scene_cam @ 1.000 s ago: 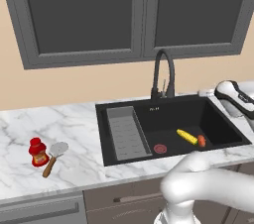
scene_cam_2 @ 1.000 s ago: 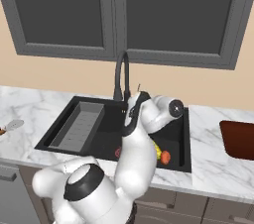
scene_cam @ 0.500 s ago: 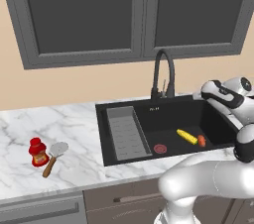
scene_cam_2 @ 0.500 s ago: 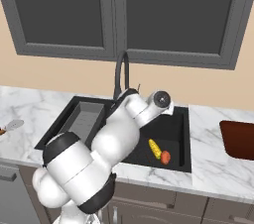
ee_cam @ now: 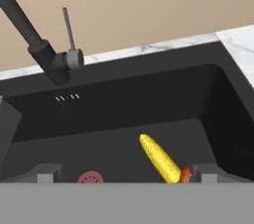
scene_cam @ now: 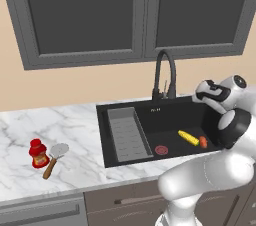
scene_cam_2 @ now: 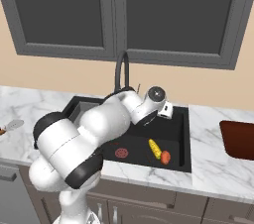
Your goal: Pick up all produce items and place them in the sink. Turn on the sink faucet to wash them. Then turn the sink off and put them in the tray.
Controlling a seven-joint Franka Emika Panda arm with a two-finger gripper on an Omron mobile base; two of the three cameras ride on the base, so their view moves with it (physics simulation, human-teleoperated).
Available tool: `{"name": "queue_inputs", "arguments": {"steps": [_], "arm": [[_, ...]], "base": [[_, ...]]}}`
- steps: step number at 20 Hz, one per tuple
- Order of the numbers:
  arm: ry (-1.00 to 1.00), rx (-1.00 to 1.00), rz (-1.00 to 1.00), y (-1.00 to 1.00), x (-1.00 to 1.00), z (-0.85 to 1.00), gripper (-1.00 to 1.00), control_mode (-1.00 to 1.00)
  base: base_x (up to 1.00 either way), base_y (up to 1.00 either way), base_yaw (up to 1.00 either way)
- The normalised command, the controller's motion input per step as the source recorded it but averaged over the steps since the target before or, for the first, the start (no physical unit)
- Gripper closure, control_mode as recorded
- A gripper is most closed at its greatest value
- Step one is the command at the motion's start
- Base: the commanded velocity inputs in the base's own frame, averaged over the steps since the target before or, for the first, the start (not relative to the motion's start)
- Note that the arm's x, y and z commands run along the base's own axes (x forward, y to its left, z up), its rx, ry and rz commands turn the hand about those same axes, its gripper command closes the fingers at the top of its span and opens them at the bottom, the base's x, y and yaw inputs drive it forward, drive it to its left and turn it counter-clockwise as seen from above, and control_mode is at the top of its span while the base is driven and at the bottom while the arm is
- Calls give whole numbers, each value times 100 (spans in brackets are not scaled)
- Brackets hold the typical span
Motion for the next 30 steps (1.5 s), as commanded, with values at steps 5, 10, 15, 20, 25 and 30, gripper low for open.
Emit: {"name": "queue_inputs", "arguments": {"steps": [5,10,15,20,25,30], "arm": [[1,0,0,-7,0,-28,-100,-100],[1,0,0,-14,0,-40,-100,-100],[2,0,-4,-19,-3,-34,-100,-100],[6,0,-9,0,-18,-12,-100,-100],[8,0,-12,0,-24,-9,-100,-100],[6,-3,-10,0,-11,-19,-100,-100]], "base": [[0,0,0],[0,0,0],[0,0,0],[0,0,0],[0,0,0],[0,0,0]]}}
